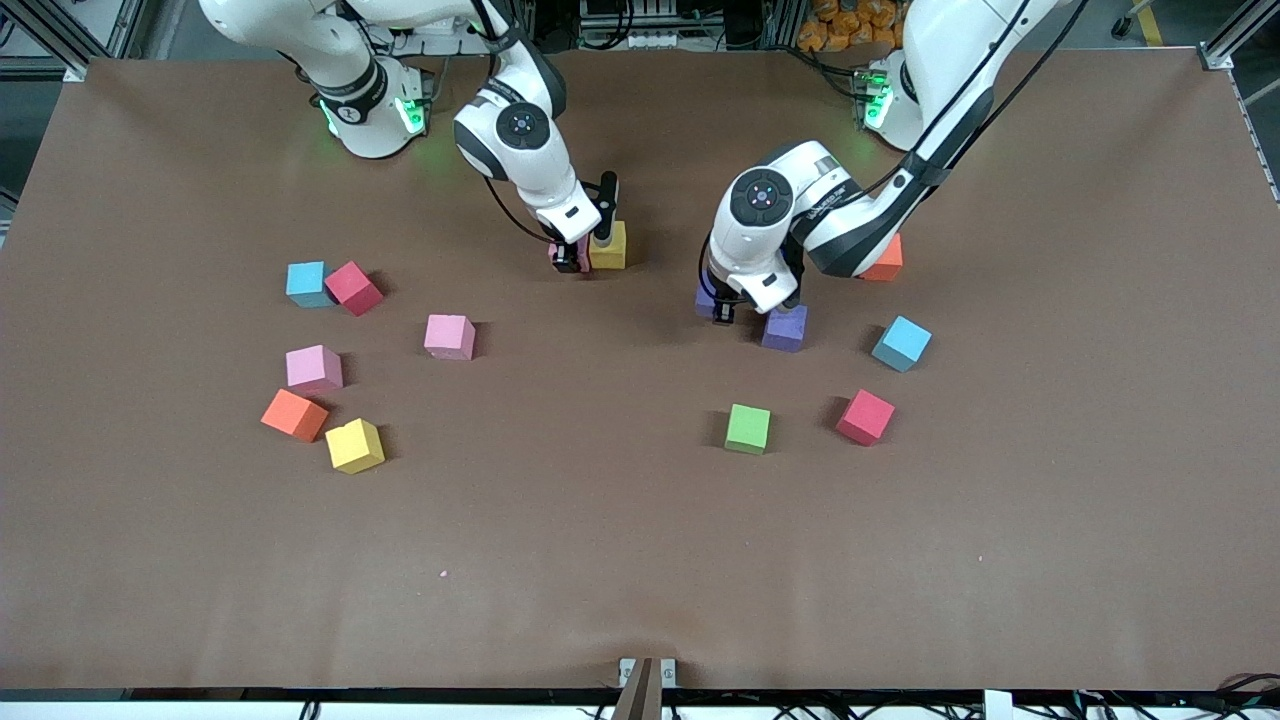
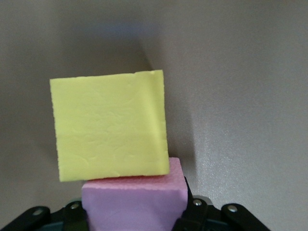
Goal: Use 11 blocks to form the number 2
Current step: 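Set the purple cube beside the yellow cube with the left gripper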
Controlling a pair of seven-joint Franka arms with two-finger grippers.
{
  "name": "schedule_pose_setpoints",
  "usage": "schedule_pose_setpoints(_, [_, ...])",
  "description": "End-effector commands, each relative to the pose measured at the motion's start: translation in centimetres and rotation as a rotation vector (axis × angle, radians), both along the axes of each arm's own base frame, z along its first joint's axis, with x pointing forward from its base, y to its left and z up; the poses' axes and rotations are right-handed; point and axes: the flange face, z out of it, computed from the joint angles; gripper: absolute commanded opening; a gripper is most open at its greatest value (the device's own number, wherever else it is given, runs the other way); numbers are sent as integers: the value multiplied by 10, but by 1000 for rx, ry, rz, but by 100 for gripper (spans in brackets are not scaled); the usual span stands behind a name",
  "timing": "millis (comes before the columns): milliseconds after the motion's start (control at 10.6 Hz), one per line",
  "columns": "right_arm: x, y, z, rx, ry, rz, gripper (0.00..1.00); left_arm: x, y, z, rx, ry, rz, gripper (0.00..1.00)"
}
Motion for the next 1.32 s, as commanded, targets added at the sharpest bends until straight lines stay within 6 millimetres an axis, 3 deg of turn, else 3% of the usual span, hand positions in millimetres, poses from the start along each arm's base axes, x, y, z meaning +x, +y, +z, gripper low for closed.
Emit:
schedule_pose_setpoints(0, [-1,6,0,2,-3,-7,100,-28,-6,-2,-27,1,95,40])
schedule_pose_setpoints(189, [0,5,-1,0,-1,-9,100,-42,-18,-4,-26,8,140,40])
schedule_pose_setpoints(471, [3,0,19,-26,11,-10,100,-75,-53,-11,-43,21,141,40])
schedule_pose_setpoints(566, [4,-3,30,-44,20,-12,100,-92,-64,-13,-41,25,121,40])
schedule_pose_setpoints(849, [15,-20,72,-82,33,-34,100,-105,-79,-16,-56,33,112,40])
schedule_pose_setpoints(1037, [53,-59,102,-91,25,-99,100,-103,-85,-20,-68,38,118,40])
schedule_pose_setpoints(1226, [114,-141,100,-98,42,-306,100,-98,-88,-27,-60,23,128,40])
